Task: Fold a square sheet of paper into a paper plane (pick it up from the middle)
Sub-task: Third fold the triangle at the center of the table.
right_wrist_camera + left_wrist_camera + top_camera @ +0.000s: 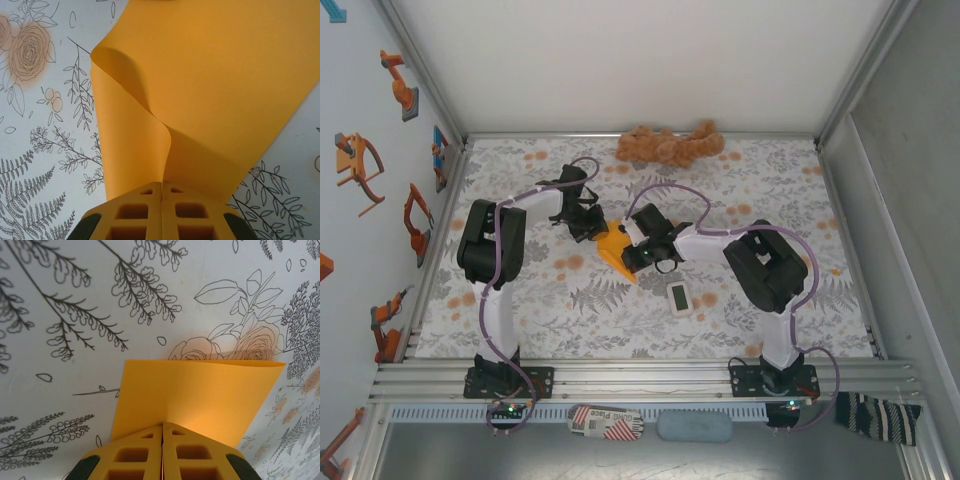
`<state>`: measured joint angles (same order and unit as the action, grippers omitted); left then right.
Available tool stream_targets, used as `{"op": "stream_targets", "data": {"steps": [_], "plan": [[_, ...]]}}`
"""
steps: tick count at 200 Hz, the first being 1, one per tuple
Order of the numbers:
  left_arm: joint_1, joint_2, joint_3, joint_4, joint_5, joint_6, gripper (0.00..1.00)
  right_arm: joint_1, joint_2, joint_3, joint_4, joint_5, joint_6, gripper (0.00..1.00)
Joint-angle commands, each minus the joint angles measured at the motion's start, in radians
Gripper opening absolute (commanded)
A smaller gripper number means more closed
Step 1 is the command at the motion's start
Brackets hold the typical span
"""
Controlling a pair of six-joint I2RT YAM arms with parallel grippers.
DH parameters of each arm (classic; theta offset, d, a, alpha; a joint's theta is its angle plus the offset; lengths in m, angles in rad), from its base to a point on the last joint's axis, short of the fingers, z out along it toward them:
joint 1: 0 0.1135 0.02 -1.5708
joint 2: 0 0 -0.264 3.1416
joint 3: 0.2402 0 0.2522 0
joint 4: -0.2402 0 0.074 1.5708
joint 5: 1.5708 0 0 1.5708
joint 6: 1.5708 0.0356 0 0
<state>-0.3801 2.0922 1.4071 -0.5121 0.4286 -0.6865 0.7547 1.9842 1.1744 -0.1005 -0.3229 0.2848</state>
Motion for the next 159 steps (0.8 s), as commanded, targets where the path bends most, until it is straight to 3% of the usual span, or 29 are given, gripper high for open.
{"op": "stream_targets", "data": {"steps": [1,42,77,113,159], "plan": [[-0.016,0.080,-0.022,-0.058,-0.062,0.022,0.09,-0.006,0.027,0.025,-0.024,0.008,-0.013,0.00],[-0.016,0.029,0.015,-0.057,-0.031,0.024,0.10,-0.007,0.041,0.021,-0.043,0.018,-0.014,0.00],[-0.011,-0.105,0.020,-0.005,-0.021,-0.010,0.21,-0.006,0.044,0.017,-0.048,0.022,-0.004,0.00],[-0.009,-0.258,-0.177,0.166,0.007,-0.119,0.35,-0.006,0.042,0.018,-0.038,0.017,0.012,0.00],[-0.032,-0.406,-0.388,0.358,0.029,-0.258,0.36,-0.009,0.040,0.015,-0.033,0.013,0.017,0.00]]}}
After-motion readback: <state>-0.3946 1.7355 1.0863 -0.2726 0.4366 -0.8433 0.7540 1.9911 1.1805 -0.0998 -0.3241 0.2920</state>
